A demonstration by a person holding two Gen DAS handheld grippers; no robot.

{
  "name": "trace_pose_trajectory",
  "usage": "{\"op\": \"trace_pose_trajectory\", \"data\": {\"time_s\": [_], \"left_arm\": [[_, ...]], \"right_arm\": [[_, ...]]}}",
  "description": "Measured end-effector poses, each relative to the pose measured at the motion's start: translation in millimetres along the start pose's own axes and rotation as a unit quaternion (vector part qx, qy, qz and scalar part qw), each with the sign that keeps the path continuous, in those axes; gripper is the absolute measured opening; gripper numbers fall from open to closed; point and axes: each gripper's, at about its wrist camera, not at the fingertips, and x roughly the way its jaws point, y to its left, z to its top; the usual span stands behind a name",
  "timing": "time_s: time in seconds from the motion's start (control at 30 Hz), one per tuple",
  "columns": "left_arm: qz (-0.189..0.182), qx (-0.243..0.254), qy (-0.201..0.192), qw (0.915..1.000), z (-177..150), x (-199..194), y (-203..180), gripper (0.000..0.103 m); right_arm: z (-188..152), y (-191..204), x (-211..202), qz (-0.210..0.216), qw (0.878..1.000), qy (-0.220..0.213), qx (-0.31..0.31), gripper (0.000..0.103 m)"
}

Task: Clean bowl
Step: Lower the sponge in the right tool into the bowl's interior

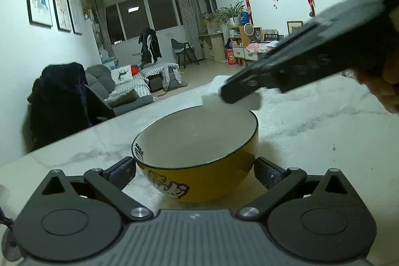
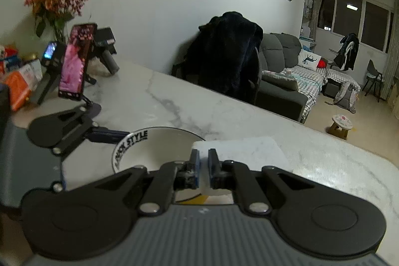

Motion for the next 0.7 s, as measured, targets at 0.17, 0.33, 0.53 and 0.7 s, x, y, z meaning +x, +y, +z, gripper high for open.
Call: {"op": "trace_pose_trajectory", "data": {"time_s": [0.17,0.33,0.53,0.7], "left_arm": [[0.007,0.017,-0.001,0.9998,0,-1,-6,0.101],[0.004,0.007,0.001,1.0,0,0,-2,0.102],[0.004,0.008,0.002,1.0,-1,-1,-3,0.103],[0.002,0.005,0.005,1.0,0,-1,-1,0.103]], "right_arm": [[0,-2,-4,0.004,1.0,0.007,-0.012,0.007],[6,-7,7,0.025,1.0,0.016,-0.01,0.007],[1,-17,12,0.04,0.999,-0.002,0.004,0.007],[-1,-18,3,0.048,0.999,0.005,-0.002,0.007]]}}
